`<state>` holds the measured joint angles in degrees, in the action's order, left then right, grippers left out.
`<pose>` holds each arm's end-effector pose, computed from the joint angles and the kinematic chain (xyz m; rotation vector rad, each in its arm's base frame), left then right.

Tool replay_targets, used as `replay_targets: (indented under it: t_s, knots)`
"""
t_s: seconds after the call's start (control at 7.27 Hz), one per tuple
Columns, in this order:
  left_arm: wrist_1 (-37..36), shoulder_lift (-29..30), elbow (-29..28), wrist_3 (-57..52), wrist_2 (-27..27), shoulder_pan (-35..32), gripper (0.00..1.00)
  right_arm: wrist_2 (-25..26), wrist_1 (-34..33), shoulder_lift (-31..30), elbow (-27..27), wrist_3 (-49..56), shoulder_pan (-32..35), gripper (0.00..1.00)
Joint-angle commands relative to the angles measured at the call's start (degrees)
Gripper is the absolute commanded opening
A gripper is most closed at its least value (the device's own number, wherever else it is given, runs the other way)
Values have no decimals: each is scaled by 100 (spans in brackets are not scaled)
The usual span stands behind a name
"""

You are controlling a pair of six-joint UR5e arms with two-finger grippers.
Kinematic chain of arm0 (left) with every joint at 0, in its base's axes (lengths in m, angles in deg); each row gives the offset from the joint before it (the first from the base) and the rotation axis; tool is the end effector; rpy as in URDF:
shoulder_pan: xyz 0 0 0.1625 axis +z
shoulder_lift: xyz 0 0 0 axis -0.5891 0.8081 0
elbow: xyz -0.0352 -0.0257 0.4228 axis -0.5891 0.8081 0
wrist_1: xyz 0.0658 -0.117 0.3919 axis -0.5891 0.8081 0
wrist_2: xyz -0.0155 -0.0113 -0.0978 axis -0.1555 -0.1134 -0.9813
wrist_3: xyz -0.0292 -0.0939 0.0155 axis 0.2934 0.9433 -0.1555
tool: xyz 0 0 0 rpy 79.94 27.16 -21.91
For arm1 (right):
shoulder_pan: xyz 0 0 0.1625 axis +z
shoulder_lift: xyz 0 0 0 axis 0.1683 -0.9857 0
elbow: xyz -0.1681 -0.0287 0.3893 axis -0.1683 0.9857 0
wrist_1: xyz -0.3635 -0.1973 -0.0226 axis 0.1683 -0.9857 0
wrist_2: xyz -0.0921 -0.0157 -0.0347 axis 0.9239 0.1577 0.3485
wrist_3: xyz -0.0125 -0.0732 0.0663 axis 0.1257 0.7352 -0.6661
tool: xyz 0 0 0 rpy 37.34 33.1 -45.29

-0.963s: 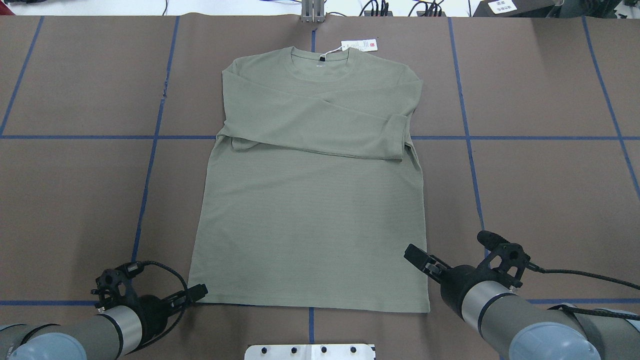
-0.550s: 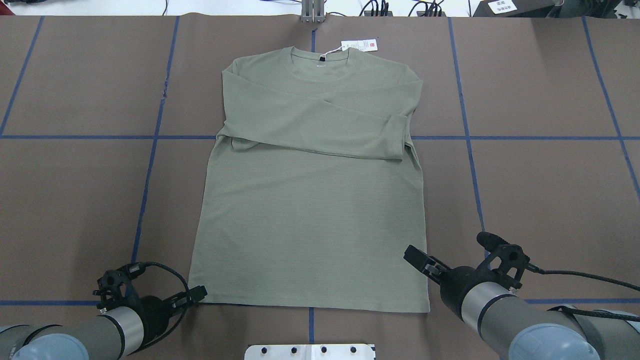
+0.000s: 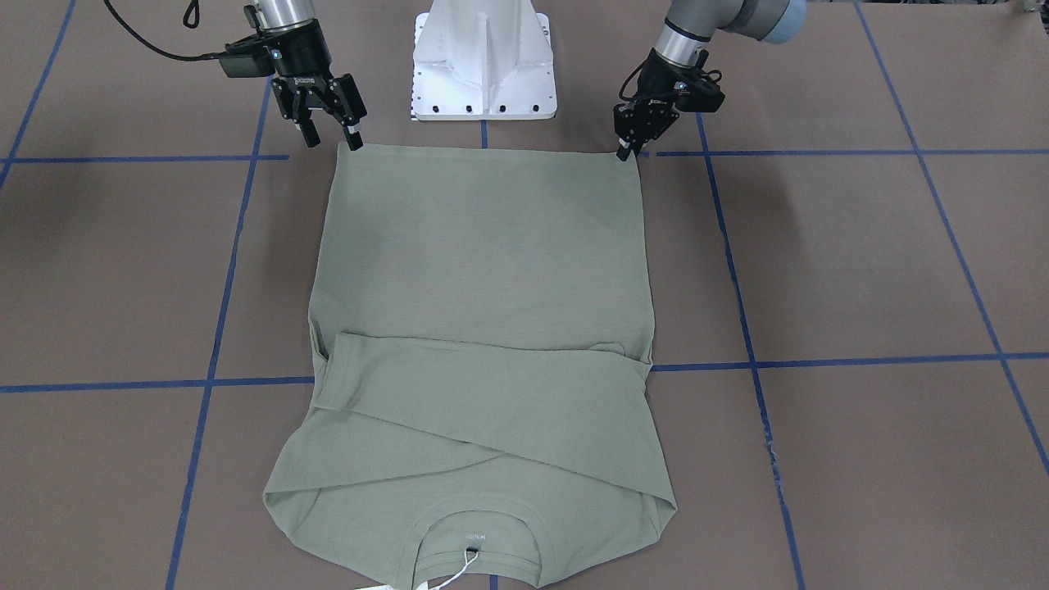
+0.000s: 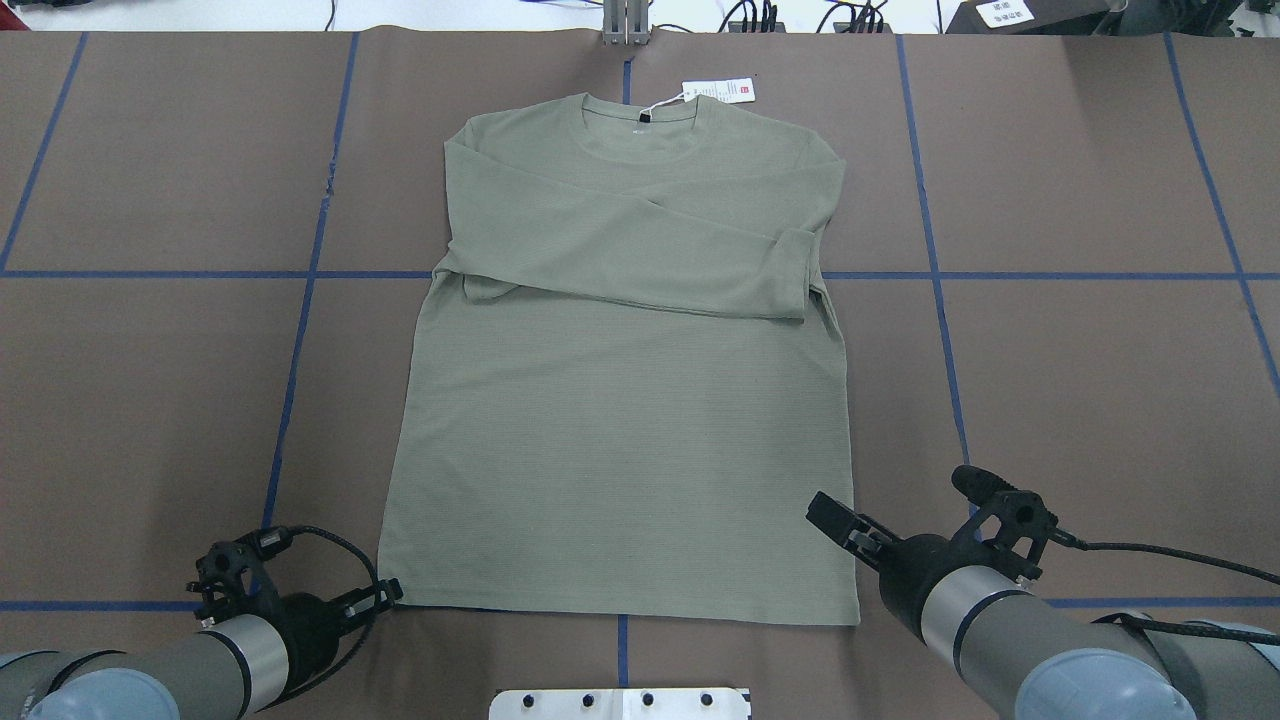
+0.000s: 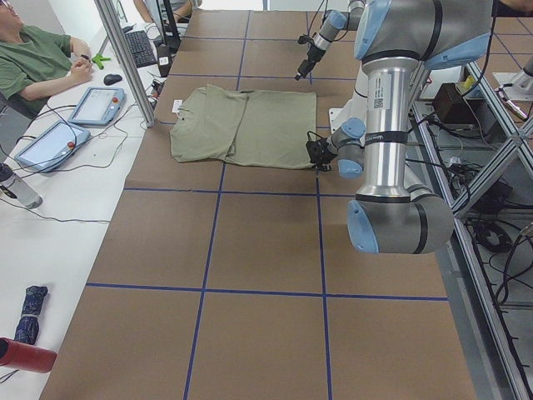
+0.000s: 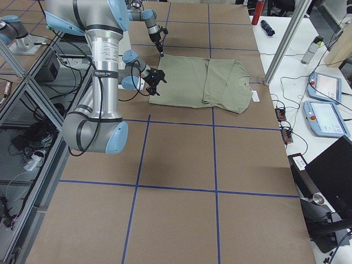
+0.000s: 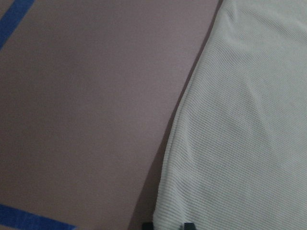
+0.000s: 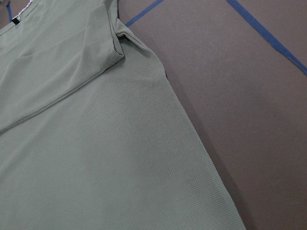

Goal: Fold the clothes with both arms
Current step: 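Lower both grippers onto the hem corners and pinch them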

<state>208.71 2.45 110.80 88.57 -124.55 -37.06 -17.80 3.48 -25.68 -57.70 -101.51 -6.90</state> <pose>0.4668 -0.1742 0.4003 0.1245 1.1360 -0.5036 -0.4252 -0.1993 0.3278 0.2294 -1.0462 0.6928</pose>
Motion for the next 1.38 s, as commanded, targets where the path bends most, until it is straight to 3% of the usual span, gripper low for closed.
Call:
replay_targets:
  t_s: [0.0, 0.28, 0.83, 1.24]
  knots:
    - [0, -9, 4, -7, 0, 1, 0, 76, -9, 0, 79, -65, -50, 96]
    - [0, 52, 91, -7, -9, -8, 0, 147, -35, -34, 184, -380, -208, 89]
    - [26, 62, 373, -7, 9, -105, 0, 490, -211, -202, 237, -689, -761, 100]
    - [26, 53, 531, -7, 236, -114, 0, 534, -220, -202, 325, -979, -1025, 93]
